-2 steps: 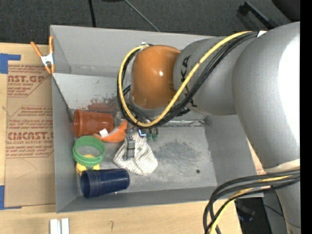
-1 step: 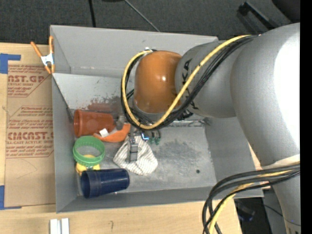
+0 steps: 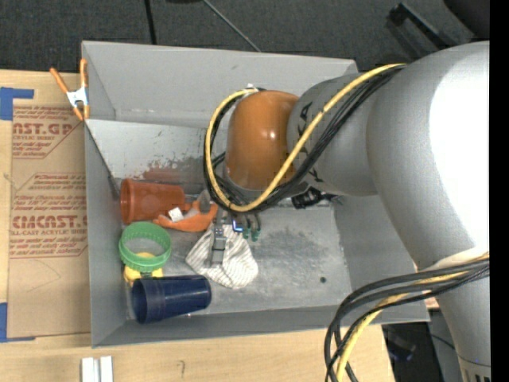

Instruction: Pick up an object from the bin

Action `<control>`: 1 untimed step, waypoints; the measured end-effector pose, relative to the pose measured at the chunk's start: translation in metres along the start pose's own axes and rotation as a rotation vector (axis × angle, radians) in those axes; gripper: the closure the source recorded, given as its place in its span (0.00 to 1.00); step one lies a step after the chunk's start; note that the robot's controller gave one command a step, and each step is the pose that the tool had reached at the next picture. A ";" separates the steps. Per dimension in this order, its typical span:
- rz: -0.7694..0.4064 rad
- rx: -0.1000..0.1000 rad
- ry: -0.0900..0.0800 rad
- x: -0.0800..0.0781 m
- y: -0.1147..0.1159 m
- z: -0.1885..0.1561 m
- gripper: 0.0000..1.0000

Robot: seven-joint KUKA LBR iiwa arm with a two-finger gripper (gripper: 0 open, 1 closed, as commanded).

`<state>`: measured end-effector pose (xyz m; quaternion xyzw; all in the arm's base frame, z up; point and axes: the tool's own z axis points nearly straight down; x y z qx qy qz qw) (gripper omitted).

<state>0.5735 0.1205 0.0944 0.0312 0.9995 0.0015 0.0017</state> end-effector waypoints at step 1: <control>-0.089 0.001 -0.001 -0.008 -0.005 0.009 0.00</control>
Offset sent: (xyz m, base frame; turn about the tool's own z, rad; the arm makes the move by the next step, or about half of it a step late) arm -0.0085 -0.0146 -0.0242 -0.0299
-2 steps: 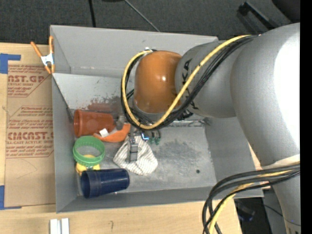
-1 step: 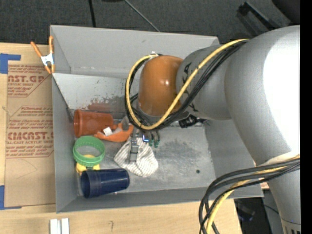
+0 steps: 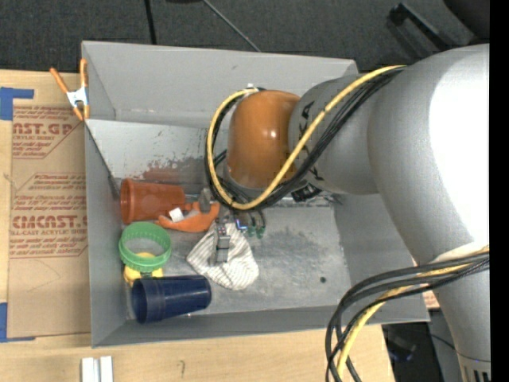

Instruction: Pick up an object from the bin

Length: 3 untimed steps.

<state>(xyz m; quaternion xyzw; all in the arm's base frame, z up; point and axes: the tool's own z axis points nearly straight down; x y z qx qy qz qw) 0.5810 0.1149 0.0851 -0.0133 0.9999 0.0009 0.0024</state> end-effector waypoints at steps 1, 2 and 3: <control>0.059 -0.002 -0.009 0.012 -0.007 0.010 1.00; 0.059 -0.002 -0.009 0.012 -0.007 0.010 1.00; 0.064 0.002 0.006 0.018 0.008 -0.024 1.00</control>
Offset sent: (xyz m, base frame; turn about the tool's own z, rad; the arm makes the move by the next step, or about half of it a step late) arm 0.0000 0.0000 0.0000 0.0000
